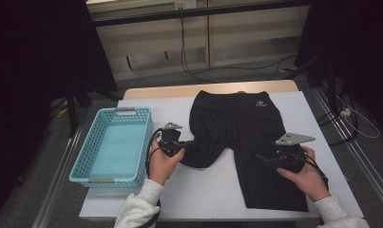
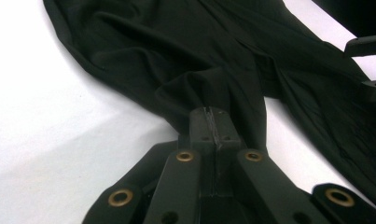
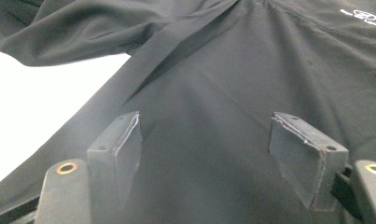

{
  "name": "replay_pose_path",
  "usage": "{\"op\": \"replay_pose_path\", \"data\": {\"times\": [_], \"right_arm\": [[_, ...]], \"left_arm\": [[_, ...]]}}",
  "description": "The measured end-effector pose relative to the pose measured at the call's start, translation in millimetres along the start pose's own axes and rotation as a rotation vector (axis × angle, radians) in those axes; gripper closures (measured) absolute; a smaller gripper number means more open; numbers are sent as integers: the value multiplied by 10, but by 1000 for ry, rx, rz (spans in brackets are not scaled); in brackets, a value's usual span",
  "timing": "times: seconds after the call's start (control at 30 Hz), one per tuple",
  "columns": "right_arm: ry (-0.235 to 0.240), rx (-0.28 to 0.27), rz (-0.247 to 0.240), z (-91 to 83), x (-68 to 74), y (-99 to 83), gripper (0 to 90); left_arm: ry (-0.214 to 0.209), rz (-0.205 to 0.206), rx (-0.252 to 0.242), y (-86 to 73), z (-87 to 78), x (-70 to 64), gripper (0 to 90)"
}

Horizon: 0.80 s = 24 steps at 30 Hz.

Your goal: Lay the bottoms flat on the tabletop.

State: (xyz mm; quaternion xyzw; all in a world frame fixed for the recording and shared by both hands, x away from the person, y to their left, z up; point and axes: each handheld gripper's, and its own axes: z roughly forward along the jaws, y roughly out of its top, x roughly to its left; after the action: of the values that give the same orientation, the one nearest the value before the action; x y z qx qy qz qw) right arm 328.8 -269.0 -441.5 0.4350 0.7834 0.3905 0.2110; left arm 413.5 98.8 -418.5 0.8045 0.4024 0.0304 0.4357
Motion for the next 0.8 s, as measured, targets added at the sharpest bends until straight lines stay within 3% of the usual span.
{"op": "replay_pose_path", "data": {"times": [0.37, 0.57, 0.8], "right_arm": [[48, -14, -13, 83, 151, 81, 263], [100, -26, -29, 221, 321, 214, 272], [147, -30, -66, 480, 598, 401, 356]], "left_arm": [[40, -16, -31, 8, -60, 94, 900], [62, -26, -41, 18, -78, 142, 900], [79, -37, -32, -2, -63, 172, 900]]}}
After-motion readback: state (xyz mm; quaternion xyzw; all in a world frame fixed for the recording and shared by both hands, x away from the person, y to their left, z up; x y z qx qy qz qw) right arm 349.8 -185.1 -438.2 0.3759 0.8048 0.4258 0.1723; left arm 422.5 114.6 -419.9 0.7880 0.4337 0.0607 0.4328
